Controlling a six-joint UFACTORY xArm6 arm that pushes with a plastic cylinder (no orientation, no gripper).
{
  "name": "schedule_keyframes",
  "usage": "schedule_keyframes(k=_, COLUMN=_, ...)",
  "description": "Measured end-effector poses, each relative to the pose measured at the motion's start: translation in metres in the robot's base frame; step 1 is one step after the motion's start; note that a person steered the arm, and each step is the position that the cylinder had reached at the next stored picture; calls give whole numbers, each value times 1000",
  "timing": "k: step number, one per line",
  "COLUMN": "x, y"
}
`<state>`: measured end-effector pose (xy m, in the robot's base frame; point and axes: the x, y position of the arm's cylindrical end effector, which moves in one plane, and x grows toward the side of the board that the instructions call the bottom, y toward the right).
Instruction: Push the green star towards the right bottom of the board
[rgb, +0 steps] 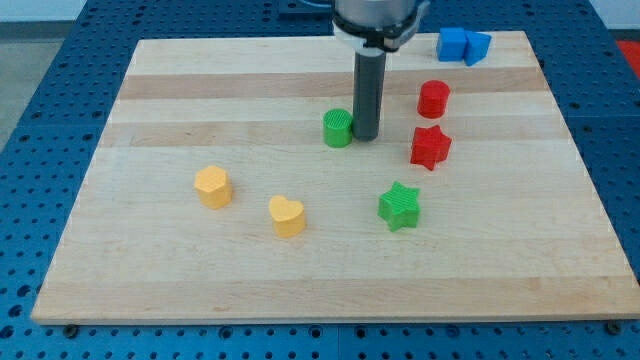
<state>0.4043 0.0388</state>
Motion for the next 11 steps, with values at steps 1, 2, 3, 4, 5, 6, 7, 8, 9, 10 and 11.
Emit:
schedule_keyframes(k=1, x=27, y=1)
schedule_keyframes(k=2, x=56, y=11)
schedule_keyframes(k=3, x=85, y=39)
schedule_keyframes(k=4, x=101, y=60)
schedule_keyframes(k=5, x=101, y=50)
schedule_keyframes(k=6, x=102, y=14)
schedule_keyframes(k=7, x=111, y=-17)
schedule_keyframes(k=8, x=126, y=-3)
schedule_keyframes(k=9, x=127, y=64)
schedule_keyframes(k=10, x=140, y=110)
schedule_keyframes(k=11, x=161, y=126)
